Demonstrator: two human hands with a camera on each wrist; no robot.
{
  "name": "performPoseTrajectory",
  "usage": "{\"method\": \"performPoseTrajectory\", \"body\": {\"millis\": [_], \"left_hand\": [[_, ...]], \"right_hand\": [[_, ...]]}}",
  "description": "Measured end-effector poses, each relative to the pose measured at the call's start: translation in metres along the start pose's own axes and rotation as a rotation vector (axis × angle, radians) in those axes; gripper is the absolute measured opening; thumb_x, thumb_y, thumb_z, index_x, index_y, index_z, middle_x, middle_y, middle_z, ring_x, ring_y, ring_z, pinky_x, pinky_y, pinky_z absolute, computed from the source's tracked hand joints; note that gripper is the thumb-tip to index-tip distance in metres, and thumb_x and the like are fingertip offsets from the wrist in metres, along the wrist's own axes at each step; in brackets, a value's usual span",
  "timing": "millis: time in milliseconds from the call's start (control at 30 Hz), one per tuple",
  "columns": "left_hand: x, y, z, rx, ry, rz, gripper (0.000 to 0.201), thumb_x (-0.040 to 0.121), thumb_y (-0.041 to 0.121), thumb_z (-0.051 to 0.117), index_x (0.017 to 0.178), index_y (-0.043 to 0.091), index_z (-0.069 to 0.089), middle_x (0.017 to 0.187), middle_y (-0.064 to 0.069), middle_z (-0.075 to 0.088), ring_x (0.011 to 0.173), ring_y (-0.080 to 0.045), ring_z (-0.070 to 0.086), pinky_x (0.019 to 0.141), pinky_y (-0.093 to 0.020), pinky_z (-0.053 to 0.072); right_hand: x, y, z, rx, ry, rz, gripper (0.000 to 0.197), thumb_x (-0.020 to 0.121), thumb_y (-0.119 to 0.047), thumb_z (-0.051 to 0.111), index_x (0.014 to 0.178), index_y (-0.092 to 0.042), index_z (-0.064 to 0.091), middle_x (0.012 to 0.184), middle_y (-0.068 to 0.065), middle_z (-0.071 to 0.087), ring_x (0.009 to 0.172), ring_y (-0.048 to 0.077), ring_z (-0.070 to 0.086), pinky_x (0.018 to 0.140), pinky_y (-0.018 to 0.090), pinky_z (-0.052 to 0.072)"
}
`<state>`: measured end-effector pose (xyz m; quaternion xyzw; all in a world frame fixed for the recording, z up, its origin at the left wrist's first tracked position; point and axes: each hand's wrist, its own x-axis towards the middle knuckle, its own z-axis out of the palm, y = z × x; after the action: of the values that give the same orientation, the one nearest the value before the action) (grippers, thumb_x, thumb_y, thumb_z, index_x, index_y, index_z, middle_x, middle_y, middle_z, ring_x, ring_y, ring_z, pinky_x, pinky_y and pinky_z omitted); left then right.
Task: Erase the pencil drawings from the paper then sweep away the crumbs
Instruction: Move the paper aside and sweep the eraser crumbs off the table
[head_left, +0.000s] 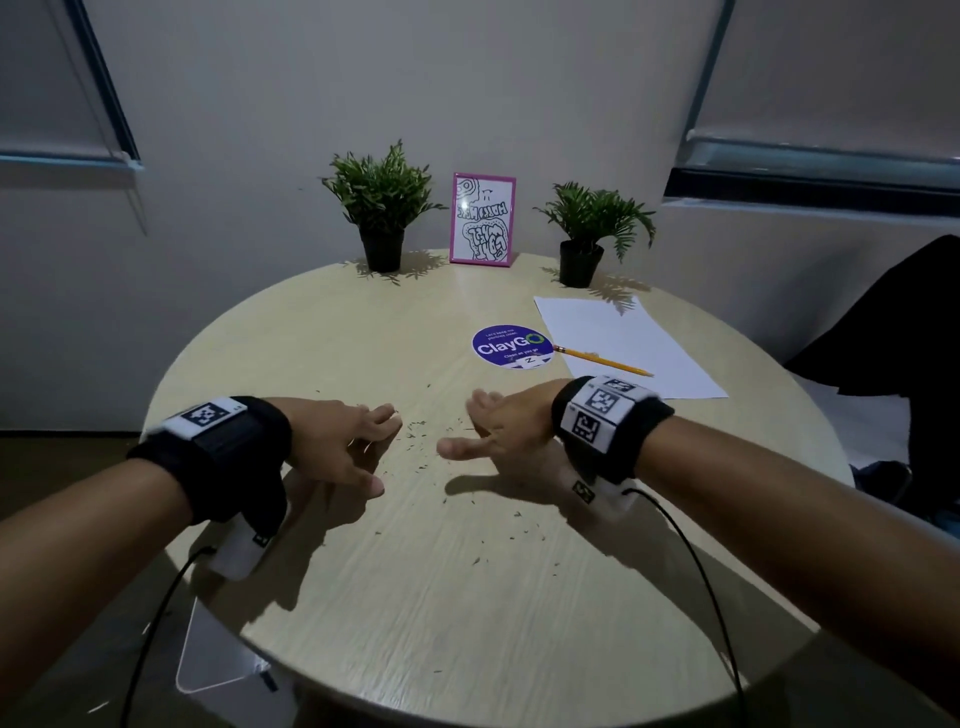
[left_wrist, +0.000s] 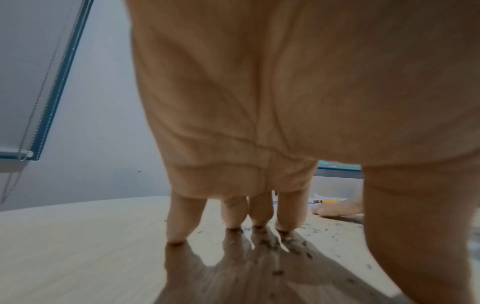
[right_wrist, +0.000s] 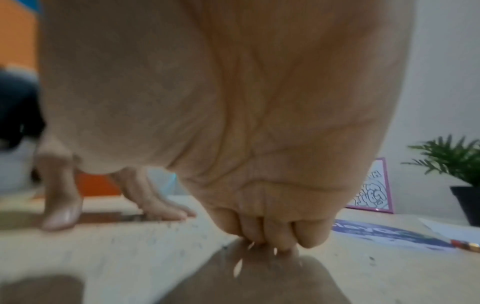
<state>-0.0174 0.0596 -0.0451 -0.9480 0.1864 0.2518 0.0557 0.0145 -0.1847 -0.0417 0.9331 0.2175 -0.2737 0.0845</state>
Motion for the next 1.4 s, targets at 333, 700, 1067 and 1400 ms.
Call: {"method": "performPoseTrajectory", "body": {"millis": [333,700,1067,1400], "left_hand": [[0.001,-0.001,0.004,-0.020,0.011,0.001,0.095,0.087,0.069,0.056,0.159,0.036,0.003,0.166,0.015,-0.005,0.151,-0.015,0.017,0.121,-0.040,0.021],[-0.010,0.001,0.000,-0.062,0.019,0.035,0.092,0.088,0.065,0.058,0.158,0.037,0.006,0.163,0.021,-0.007,0.152,-0.011,0.007,0.122,-0.040,0.017],[-0.005,-0.001,-0.011,-0.046,0.018,0.020,0.105,0.060,0.088,0.054,0.150,0.037,0.038,0.146,0.011,0.051,0.123,-0.015,0.053,0.108,-0.038,0.040],[-0.006,-0.004,-0.009,-0.034,0.011,-0.032,0.101,0.056,0.091,0.053,0.137,0.032,0.053,0.133,0.004,0.062,0.117,-0.016,0.058,0.105,-0.040,0.044]], "right_hand": [[0.024,0.025,-0.003,-0.136,0.119,0.183,0.148,0.043,-0.111,0.013,0.154,-0.014,0.030,0.160,0.015,0.030,0.145,0.037,0.031,0.117,0.057,0.025],[0.045,-0.033,-0.026,-0.106,0.132,-0.001,0.133,0.060,-0.101,0.014,0.160,-0.013,0.008,0.168,0.010,-0.001,0.154,0.031,0.007,0.122,0.057,0.011],[0.005,0.058,-0.013,0.013,0.147,0.143,0.148,0.042,-0.108,-0.003,0.132,-0.002,0.046,0.145,0.016,0.043,0.134,0.035,0.044,0.113,0.054,0.032],[-0.031,0.011,0.011,0.008,-0.043,-0.126,0.133,0.061,-0.099,0.014,0.159,-0.010,-0.001,0.168,0.003,-0.007,0.155,0.024,-0.001,0.125,0.049,0.010]]}}
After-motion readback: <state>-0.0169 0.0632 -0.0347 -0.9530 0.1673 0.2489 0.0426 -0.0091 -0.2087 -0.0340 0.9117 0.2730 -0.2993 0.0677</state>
